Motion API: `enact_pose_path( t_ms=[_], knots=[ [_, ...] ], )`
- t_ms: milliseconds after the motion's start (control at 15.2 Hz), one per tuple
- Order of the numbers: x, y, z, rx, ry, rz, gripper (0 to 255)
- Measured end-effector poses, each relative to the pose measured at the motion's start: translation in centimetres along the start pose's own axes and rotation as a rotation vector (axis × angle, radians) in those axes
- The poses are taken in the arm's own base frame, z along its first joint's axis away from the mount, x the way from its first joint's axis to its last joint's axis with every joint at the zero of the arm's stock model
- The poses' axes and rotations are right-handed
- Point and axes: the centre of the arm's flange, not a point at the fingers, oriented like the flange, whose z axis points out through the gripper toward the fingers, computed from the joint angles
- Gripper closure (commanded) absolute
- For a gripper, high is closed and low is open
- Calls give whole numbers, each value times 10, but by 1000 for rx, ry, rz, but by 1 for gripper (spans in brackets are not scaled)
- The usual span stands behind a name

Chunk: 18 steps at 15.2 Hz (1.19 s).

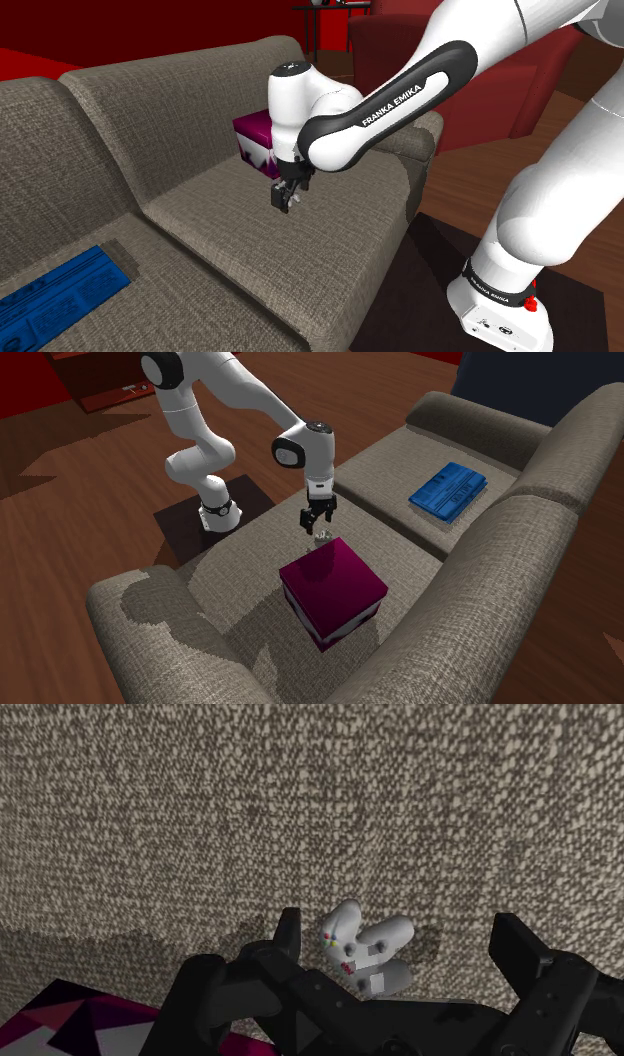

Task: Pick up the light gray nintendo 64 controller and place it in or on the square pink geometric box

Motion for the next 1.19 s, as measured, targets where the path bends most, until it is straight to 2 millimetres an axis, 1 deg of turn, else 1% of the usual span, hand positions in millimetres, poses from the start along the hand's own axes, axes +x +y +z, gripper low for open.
enact_pose_path(
  t_ms=[594,660,726,792,858,990,1056,1188],
  knots=[
    [0,0,0,0,0,0,255],
    [0,0,0,0,0,0,0],
    [0,0,0,0,0,0,0],
    [4,8,-4,24,-5,4,0],
    [13,19,-9,69,-17,2,0],
    [29,47,-18,167,-39,0,0],
    [32,52,-17,192,-42,-3,0],
    [34,56,-10,211,-44,-6,0]
  ],
)
